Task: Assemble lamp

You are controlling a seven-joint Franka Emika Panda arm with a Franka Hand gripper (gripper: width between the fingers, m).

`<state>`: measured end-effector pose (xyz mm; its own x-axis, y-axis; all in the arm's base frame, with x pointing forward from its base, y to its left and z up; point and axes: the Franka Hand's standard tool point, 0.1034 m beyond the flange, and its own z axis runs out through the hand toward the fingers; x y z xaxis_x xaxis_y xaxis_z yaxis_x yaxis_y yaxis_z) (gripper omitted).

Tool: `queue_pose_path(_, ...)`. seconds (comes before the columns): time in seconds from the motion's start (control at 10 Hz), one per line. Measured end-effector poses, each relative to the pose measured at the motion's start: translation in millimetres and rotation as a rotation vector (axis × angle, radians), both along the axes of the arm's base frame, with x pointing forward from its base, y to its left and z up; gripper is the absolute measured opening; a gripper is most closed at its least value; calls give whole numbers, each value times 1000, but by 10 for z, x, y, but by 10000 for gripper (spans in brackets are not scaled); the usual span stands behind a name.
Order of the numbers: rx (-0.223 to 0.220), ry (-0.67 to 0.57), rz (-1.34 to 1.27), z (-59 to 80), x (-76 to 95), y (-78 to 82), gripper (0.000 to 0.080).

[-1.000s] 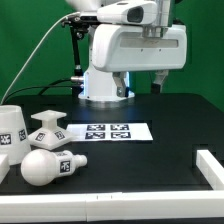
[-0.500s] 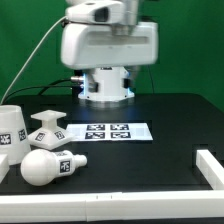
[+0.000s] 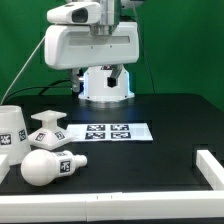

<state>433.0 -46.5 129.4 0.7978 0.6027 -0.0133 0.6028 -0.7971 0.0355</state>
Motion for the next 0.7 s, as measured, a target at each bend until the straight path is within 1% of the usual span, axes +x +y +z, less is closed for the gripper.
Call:
queue_pose_path(0.1, 4, 5, 16, -80, -136, -127, 700)
queue_pose_path(0.3, 4, -5, 1, -200, -556, -473, 700)
queue_pose_path(0.4, 25, 1, 19, -252, -659, -597, 700)
queue_pose_path(0.5, 42, 1, -10, -277, -654, -646, 700)
queue_pose_path(0.7, 37, 0, -4, -270, -635, -616, 700)
